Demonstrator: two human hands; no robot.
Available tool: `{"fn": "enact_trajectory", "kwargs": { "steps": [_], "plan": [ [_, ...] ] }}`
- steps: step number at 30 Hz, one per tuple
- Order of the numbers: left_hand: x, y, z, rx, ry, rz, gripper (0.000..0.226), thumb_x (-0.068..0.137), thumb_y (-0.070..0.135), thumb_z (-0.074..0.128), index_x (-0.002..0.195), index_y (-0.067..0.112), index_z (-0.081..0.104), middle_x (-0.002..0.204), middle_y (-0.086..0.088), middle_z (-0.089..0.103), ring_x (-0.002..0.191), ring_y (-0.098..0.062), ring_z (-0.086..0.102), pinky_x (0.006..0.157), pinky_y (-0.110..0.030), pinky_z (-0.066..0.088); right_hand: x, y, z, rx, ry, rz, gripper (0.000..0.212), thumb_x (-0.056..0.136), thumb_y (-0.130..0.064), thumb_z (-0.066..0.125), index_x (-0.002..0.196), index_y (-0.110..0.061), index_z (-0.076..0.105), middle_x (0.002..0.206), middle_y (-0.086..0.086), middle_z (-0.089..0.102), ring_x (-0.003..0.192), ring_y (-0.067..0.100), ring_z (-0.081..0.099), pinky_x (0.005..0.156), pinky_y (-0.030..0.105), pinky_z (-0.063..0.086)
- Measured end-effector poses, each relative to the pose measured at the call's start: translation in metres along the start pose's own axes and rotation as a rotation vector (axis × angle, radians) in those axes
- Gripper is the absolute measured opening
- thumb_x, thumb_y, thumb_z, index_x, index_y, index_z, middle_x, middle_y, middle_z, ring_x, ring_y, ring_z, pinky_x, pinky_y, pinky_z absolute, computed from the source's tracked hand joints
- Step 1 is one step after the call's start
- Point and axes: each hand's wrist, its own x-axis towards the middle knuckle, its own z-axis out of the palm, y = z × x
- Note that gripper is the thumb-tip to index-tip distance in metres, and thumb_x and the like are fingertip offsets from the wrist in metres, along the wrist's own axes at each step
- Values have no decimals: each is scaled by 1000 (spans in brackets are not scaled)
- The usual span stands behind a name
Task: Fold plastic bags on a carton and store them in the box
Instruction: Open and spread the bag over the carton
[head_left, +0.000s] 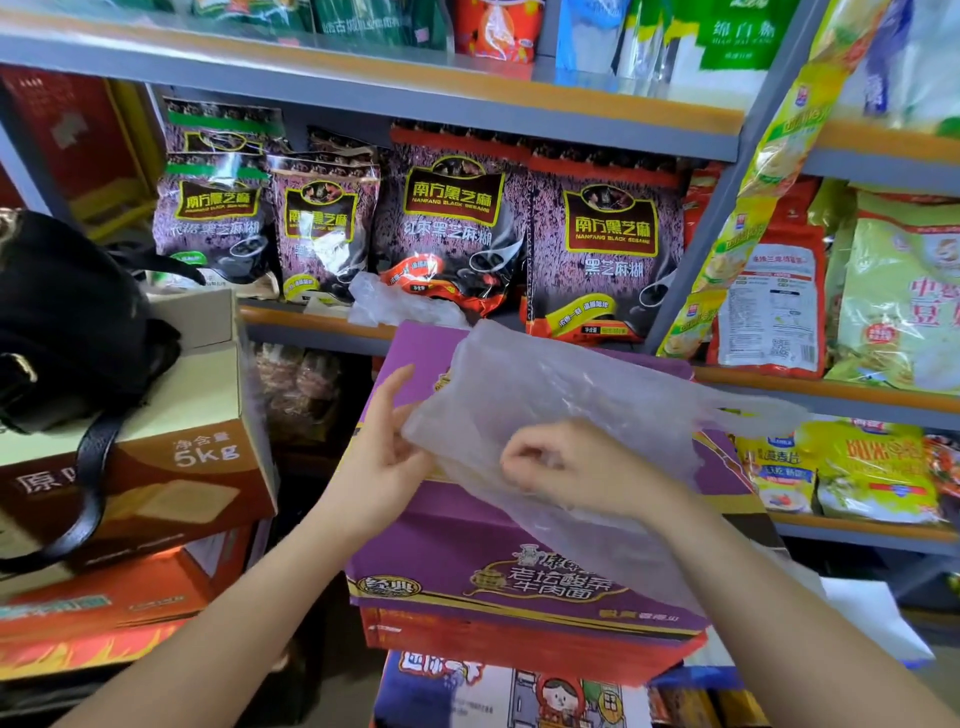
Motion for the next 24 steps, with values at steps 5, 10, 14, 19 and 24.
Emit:
{"fn": "enact_trajectory", "kwargs": {
  "steps": [5,10,14,19,24],
  "plan": [
    [8,8,2,12,134,-165,51,72,33,72,117,29,49,93,-1,73,90,-18,68,87,-40,53,40,-25,-22,52,225,-54,16,93,-19,52,79,-17,59,63,-7,59,49,1,48,57,23,38],
    [16,13,1,129,170,-147,16,88,9,59,102,17,60,78,-2,74,78,-17,69,80,-37,55,91,-31,-33,-136,14,-126,26,96,-18,45,115,-17,64,117,0,62,105,10,54,93,25,39],
    [21,24,-14,128,100,-130,19,90,4,55,101,19,60,79,-3,74,78,-18,68,80,-37,52,113,-23,-42,-265,-196,-65,26,95,-21,48,112,-19,66,104,-9,64,99,5,55,93,28,43],
    [26,19,-32,54,95,-240,26,92,-2,49,117,3,55,87,-8,69,81,-19,64,77,-29,54,116,1,-54,-132,-150,0,15,89,-15,58,79,-24,65,84,-12,63,87,8,59,86,31,45],
    [26,16,-31,56,-106,-351,25,95,-2,41,106,7,62,88,-4,70,79,-10,69,75,-22,57,127,12,-55,-432,24,7,18,90,-17,54,99,-14,69,105,5,65,104,22,54,88,31,40]
  ]
}}
